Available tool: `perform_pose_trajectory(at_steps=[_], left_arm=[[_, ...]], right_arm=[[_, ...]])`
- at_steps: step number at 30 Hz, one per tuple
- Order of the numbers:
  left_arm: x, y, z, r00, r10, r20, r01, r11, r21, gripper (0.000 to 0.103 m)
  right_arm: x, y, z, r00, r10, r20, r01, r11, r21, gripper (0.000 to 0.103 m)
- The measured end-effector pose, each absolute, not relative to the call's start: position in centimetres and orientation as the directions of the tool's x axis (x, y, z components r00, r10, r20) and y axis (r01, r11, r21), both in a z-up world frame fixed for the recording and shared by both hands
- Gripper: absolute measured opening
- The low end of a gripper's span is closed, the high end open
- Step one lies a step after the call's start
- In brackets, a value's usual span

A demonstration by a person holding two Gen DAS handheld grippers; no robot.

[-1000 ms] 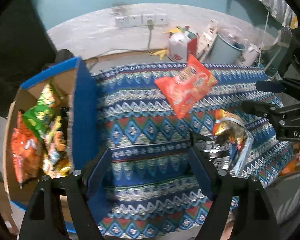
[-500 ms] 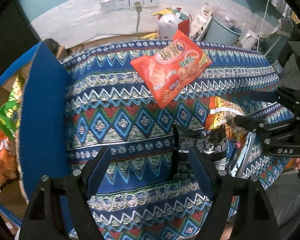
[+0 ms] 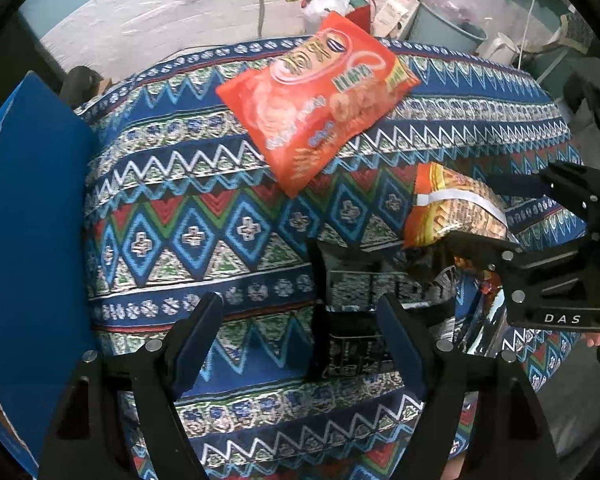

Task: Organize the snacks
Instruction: 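Grasp the beige striped chip bag with the right tool while the left tool grasps the black bag, then lift both held bags and carry them over the cardboard box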

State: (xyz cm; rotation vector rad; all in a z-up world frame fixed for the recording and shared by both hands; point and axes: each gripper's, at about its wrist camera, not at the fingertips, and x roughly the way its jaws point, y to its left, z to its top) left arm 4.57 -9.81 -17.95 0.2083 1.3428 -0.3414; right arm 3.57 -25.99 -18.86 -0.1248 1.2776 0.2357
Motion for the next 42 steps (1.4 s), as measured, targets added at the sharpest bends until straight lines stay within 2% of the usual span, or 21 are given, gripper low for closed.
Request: perform_pose_trajectory(at_steps=[4,6,8,9,11,12,18,21,27,35,40,42], left_arm=[[4.2,-10.6,-18.2,0.178,-0.124,-0.976,0.375,0.926,-0.049,0.081],[4.2,-10.8,-18.1,0.179,-0.129,-0.975,0.379,0.924,-0.052,0.081],[4.0,-10.9,-17.9,0.180,-0.134,-0.974,0.382,0.923,-0.057,0.081],[4.0,-10.9,-17.8,0.181,-0.137,-0.974,0.381,0.923,-0.059,0.081],[3.8,-11.0,-17.6,0.176,-0.145,-0.974,0.377,0.923,-0.069,0.081],[3.8,-11.1,-17.6,0.171,-0.150,-0.974,0.374,0.924,-0.077,0.081],[3.6,-11.7,-17.9,0.115,-0.194,-0.974,0.340,0.929,-0.145,0.081],[3.4,-12.2,-18.3,0.087,-0.204,-0.975,0.325,0.931,-0.166,0.085],[2.9,-13.9,-20.1,0.072,-0.157,-0.985,0.298,0.946,-0.129,0.087],[2.6,-16.7,-22.9,0.019,-0.120,-0.993,0.286,0.952,-0.110,0.092],[2.3,-18.6,-23.6,0.034,-0.113,-0.993,0.329,0.940,-0.095,0.092],[2.7,-19.4,-23.5,0.042,-0.124,-0.991,0.334,0.937,-0.103,0.088]], right_arm=[[3.3,-26.2,-19.6,0.251,0.094,-0.963,-0.239,0.970,0.032,0.076],[3.2,-26.2,-20.0,0.244,0.088,-0.966,-0.239,0.971,0.028,0.073],[3.1,-26.1,-20.3,0.237,0.074,-0.969,-0.245,0.969,0.014,0.059],[3.1,-26.1,-20.3,0.237,0.074,-0.969,-0.246,0.969,0.013,0.057],[2.9,-26.1,-20.0,0.242,0.083,-0.967,-0.237,0.971,0.024,0.048],[2.9,-26.1,-19.8,0.246,0.083,-0.966,-0.231,0.973,0.025,0.047],[2.2,-27.9,-17.3,0.316,0.072,-0.946,-0.133,0.991,0.031,0.046],[1.4,-29.0,-15.7,0.344,0.071,-0.936,-0.084,0.995,0.045,0.046],[0.4,-30.6,-13.5,0.382,0.062,-0.922,-0.010,0.998,0.063,0.046],[-0.3,-30.7,-11.2,0.441,0.051,-0.896,0.007,0.998,0.060,0.046],[-0.1,-30.4,-10.7,0.455,0.046,-0.889,0.001,0.999,0.052,0.046],[-0.1,-30.4,-10.7,0.458,0.050,-0.887,-0.003,0.998,0.055,0.046]])
